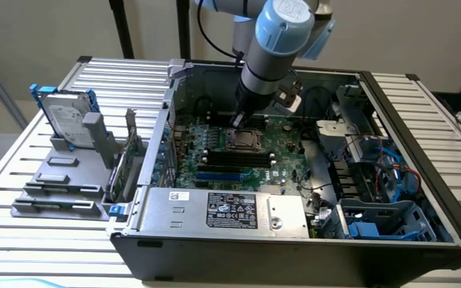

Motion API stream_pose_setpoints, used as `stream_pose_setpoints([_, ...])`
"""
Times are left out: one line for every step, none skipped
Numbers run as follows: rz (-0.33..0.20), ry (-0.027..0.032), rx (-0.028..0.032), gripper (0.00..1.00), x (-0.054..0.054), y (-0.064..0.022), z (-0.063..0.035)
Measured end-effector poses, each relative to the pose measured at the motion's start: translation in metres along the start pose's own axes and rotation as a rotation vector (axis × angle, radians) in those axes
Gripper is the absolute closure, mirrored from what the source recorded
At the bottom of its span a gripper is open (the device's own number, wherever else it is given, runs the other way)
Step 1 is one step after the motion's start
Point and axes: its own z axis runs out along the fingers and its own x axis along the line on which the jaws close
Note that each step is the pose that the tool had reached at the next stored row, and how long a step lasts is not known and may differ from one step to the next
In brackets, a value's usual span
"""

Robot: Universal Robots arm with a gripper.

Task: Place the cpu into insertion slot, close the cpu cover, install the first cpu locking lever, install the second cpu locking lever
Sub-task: 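Install the first cpu locking lever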

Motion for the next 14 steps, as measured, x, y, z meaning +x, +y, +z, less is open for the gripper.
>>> stream_pose_setpoints([0.000, -0.0003, 0.0002, 0.89, 0.000, 0.0010, 0.0001])
stream_pose_setpoints([0.000, -0.0004, 0.0005, 0.89, 0.001, 0.0018, 0.0002])
stream_pose_setpoints([0.001, -0.0006, 0.0008, 0.89, 0.002, 0.0030, 0.0002])
stream_pose_setpoints([0.001, -0.0008, 0.0013, 0.89, 0.002, 0.0041, 0.0002])
stream_pose_setpoints([0.001, -0.0010, 0.0018, 0.89, 0.003, 0.0053, 0.0002])
stream_pose_setpoints([0.001, -0.0014, 0.0024, 0.89, 0.003, 0.0066, 0.0001])
stream_pose_setpoints([0.002, -0.0017, 0.0031, 0.89, 0.004, 0.0079, 0.0001])
stream_pose_setpoints([0.002, -0.0020, 0.0038, 0.89, 0.005, 0.0092, 0.0000])
stream_pose_setpoints([0.002, -0.0025, 0.0047, 0.89, 0.006, 0.0106, 0.0000])
stream_pose_setpoints([0.003, -0.0028, 0.0055, 0.89, 0.006, 0.0117, -0.0001])
stream_pose_setpoints([0.003, -0.0031, 0.0061, 0.89, 0.007, 0.0129, -0.0001])
stream_pose_setpoints([0.003, -0.0034, 0.0068, 0.89, 0.008, 0.0140, -0.0002])
stream_pose_setpoints([0.003, -0.0036, 0.0072, 0.89, 0.008, 0.0150, -0.0002])
stream_pose_setpoints([0.004, -0.0040, 0.0078, 0.89, 0.009, 0.0160, -0.0002])
